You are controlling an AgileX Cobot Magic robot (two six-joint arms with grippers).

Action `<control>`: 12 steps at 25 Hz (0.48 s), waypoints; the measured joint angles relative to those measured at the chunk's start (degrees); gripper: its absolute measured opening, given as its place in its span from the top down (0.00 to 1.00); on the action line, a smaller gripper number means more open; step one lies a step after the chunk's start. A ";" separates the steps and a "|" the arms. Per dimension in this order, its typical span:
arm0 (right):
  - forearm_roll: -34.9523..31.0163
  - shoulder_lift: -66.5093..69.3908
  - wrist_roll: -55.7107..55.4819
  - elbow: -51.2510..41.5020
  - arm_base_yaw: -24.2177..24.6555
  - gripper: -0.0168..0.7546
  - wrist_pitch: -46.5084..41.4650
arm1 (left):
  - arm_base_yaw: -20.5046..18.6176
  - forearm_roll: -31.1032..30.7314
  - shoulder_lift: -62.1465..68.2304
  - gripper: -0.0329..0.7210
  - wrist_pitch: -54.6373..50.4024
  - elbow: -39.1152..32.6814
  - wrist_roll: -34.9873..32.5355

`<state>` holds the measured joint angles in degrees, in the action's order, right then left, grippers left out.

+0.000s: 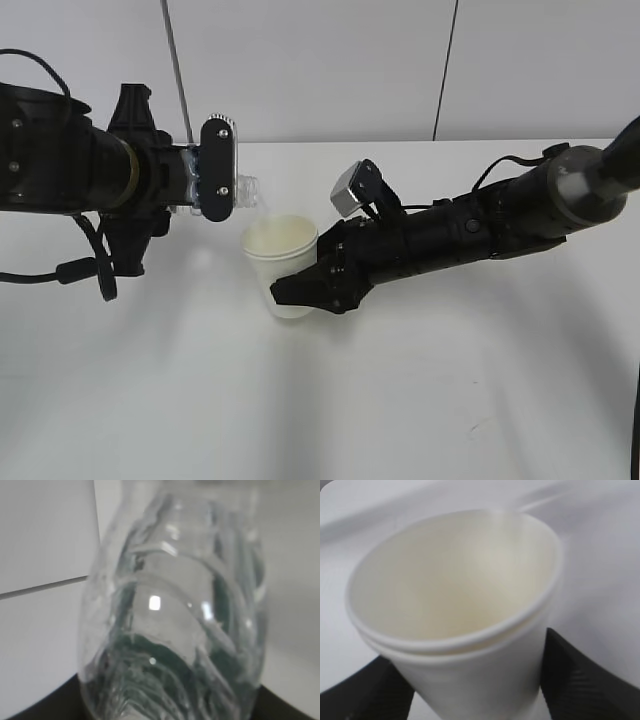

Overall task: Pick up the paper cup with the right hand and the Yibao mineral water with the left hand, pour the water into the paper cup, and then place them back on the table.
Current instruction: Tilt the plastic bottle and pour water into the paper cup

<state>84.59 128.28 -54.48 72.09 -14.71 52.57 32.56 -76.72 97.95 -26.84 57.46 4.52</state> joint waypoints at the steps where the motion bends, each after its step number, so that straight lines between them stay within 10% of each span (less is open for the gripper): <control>1: 0.00 0.00 0.00 0.00 0.00 0.26 0.00 | 0.00 -0.23 0.00 0.49 0.00 0.00 0.00; 12: 0.12 0.00 -0.04 0.05 0.00 0.26 0.11 | 0.00 -2.46 0.00 0.49 -1.07 0.00 0.00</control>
<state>84.71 128.28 -54.52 72.14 -14.71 52.68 32.56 -79.18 97.95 -27.90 57.46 4.52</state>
